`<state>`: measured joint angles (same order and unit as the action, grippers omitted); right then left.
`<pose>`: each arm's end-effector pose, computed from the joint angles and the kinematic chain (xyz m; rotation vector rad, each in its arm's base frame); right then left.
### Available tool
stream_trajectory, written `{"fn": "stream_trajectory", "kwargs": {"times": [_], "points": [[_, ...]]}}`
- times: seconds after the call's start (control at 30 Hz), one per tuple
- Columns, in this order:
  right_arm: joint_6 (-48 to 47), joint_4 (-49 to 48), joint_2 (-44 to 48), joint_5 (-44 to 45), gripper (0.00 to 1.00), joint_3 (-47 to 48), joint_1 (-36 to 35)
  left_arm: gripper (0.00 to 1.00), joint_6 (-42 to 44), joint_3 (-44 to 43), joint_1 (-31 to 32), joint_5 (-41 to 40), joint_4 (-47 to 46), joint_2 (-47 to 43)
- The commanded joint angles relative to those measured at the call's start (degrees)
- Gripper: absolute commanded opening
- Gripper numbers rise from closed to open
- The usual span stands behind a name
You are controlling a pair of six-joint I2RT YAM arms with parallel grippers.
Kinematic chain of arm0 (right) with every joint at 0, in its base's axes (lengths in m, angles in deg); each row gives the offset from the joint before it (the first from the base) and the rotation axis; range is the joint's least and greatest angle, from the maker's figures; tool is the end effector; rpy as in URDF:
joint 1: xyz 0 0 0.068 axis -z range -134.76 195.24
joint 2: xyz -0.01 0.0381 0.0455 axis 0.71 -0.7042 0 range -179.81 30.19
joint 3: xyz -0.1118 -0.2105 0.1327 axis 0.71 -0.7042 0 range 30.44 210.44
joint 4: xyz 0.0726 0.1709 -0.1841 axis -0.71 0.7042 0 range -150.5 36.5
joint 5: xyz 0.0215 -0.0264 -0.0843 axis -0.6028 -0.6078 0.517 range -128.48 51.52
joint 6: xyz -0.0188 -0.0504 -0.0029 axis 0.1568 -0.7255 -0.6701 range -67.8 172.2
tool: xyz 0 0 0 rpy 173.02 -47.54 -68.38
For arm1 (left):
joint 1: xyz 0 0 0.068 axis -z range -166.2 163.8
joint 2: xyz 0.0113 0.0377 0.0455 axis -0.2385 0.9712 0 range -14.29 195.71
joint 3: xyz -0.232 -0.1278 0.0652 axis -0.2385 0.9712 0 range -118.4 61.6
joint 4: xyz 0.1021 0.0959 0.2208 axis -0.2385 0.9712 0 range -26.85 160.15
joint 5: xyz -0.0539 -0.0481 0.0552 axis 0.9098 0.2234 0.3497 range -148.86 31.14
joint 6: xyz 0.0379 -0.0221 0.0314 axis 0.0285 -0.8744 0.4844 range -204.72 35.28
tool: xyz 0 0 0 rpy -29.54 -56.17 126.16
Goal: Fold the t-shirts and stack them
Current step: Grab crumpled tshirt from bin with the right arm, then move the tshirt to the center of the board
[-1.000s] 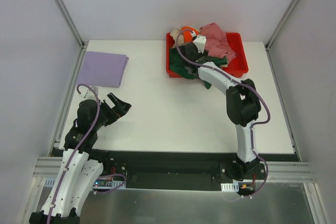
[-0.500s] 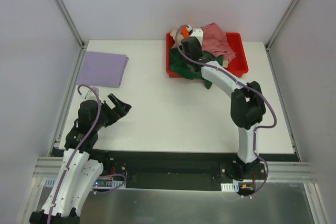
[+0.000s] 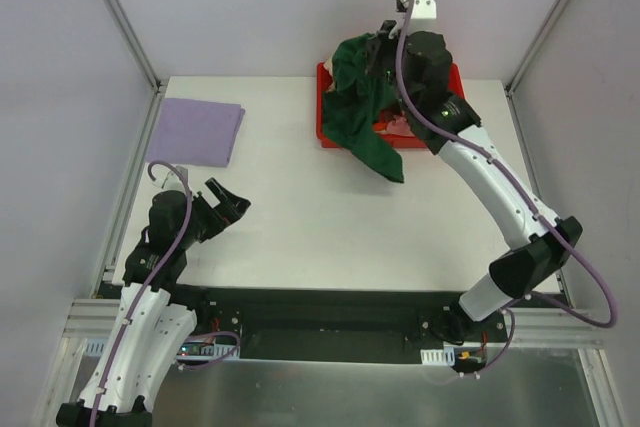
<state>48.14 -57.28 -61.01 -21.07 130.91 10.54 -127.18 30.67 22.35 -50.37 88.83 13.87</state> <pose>0.3062 0.1990 0.4875 -0.2488 1.4525 0.2120 0.1275 -0.0245 0.2674 -0.4979 1.9767 -0.7177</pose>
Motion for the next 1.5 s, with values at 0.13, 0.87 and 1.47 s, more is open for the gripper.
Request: {"fn": "stream_trajectory", "kwargs": {"times": [0.13, 0.87, 1.47], "points": [[3.96, -3.49, 8.66, -15.81, 0.01, 9.39, -0.81, 0.99, 0.36, 0.27, -0.21, 0.56, -1.41, -1.18], [5.75, 8.01, 23.41, -27.38, 0.03, 0.21, -6.26, 0.99, -0.17, -0.35, -0.21, 1.44, -1.41, -0.92], [9.87, 30.0, 49.54, 10.87, 0.92, -55.92, 6.22, 0.99, -0.87, 0.88, -0.3, 1.26, -0.71, 10.59]]}}
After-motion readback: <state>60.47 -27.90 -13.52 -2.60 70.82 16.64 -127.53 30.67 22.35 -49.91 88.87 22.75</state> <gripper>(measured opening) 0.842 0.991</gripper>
